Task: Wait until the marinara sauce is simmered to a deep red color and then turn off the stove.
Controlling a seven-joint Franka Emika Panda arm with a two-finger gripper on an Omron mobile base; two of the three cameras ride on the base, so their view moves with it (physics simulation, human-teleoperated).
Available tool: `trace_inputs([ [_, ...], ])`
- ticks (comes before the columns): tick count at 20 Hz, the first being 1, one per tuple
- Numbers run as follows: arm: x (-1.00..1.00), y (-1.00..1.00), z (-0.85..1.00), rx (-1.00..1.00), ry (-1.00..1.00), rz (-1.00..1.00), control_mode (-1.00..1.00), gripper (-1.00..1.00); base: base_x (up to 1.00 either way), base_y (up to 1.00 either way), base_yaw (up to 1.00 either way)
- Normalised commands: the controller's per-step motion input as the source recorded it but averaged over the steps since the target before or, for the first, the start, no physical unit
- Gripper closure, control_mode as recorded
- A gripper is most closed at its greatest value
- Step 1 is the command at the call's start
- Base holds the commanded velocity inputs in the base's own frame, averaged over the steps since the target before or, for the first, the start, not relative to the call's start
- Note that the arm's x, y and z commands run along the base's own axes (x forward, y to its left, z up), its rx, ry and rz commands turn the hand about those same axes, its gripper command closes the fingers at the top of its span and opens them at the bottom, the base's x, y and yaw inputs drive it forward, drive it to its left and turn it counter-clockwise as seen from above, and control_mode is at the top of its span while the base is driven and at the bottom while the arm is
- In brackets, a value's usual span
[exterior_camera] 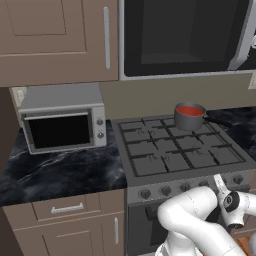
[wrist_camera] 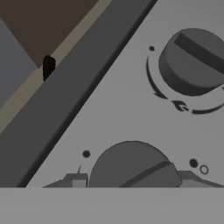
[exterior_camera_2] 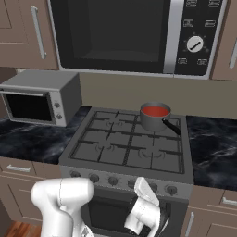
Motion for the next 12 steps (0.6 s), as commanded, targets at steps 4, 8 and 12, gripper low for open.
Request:
trace_inputs([
  [4,-0.17,-0.95,0.22,0.67,0.26,0.0,-1.0,1.0,0.0,0.0,0.0],
  [8,-0.02,-0.55,0.2,0.6,0.28,0.0,-1.0,1.0,0.0,0.0,0.0],
  [12,-0.13,-0.69,0.23,0.71,0.34,0.0,-1.0,1.0,0.0,0.0,0.0],
])
